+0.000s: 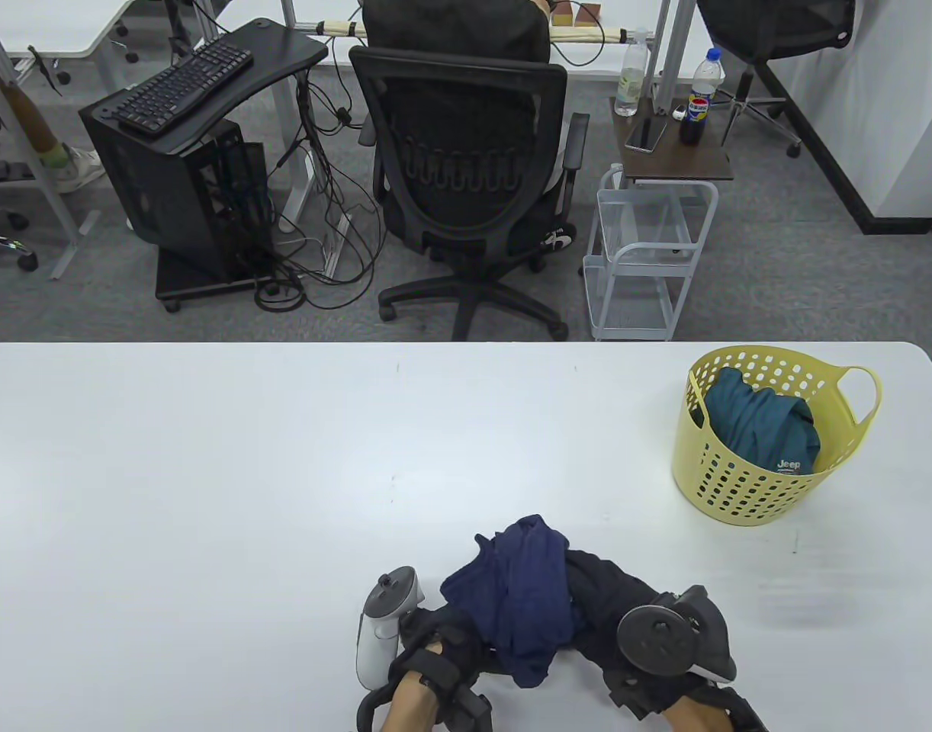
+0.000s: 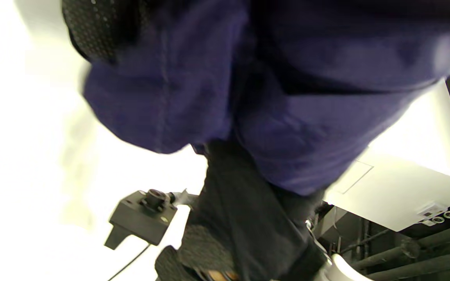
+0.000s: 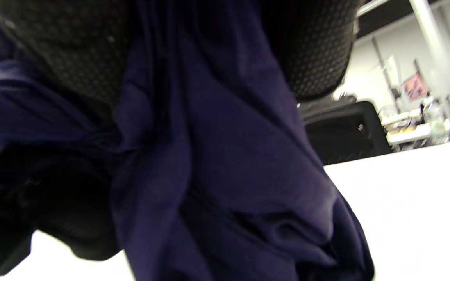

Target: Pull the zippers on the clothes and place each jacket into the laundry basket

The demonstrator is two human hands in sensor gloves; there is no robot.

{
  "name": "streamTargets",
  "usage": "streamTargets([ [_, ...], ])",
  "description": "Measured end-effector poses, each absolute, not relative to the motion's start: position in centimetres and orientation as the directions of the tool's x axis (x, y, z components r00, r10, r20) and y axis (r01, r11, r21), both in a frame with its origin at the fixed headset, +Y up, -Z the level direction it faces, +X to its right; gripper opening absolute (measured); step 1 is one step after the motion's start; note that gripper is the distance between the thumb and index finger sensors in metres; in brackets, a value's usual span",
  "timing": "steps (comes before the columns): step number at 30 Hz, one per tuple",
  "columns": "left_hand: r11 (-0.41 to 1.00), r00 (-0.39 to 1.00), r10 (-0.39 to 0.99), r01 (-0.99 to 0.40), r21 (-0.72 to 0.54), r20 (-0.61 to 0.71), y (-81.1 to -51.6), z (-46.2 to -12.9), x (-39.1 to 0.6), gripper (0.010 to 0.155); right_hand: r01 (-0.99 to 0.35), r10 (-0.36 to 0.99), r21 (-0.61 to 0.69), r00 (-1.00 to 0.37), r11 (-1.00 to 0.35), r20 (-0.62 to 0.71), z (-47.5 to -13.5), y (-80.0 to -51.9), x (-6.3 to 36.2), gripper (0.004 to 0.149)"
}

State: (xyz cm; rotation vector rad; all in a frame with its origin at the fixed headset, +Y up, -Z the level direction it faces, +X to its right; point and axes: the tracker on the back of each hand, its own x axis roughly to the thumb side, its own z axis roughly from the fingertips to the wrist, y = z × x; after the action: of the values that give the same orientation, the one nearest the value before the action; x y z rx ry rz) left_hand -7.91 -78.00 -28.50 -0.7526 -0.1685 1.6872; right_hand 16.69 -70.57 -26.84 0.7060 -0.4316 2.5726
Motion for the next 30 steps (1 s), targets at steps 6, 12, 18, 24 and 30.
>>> streamTargets([
  [6,0.114,0.186,0.97,-0.915,-0.387,-0.155,-75.9,-29.1,-10.3,0.082,-0.558,0.371,-0.309,-0.786,-0.77,0.495,-26.8,-69.3,18.5,0.07],
  [12,0.526,0.538,0.84,-0.839,-0.143,-0.071,-74.4,-29.3,-12.6,0.079,-0.599,0.423,-0.473,-0.797,-0.646,0.432,-26.9,-65.8,20.9,0.07],
  [18,0.781,0.776,0.622,-0.625,0.007,-0.106,-73.9,-29.7,-14.0,0.076,-0.554,0.429,-0.636,-0.829,-0.538,0.359,-28.2,-60.3,24.2,0.072],
  [24,0.792,0.782,0.608,-0.609,0.037,-0.133,-73.9,-29.7,-14.6,0.075,-0.378,0.41,-0.786,-0.895,-0.489,0.175,-30.4,-55.5,28.9,0.074],
  [30,0.798,0.788,0.601,-0.601,0.045,-0.135,-73.9,-29.7,-14.7,0.074,-0.137,0.303,-0.567,-0.93,-0.812,-0.21,-37.2,-58.1,34.2,0.093],
])
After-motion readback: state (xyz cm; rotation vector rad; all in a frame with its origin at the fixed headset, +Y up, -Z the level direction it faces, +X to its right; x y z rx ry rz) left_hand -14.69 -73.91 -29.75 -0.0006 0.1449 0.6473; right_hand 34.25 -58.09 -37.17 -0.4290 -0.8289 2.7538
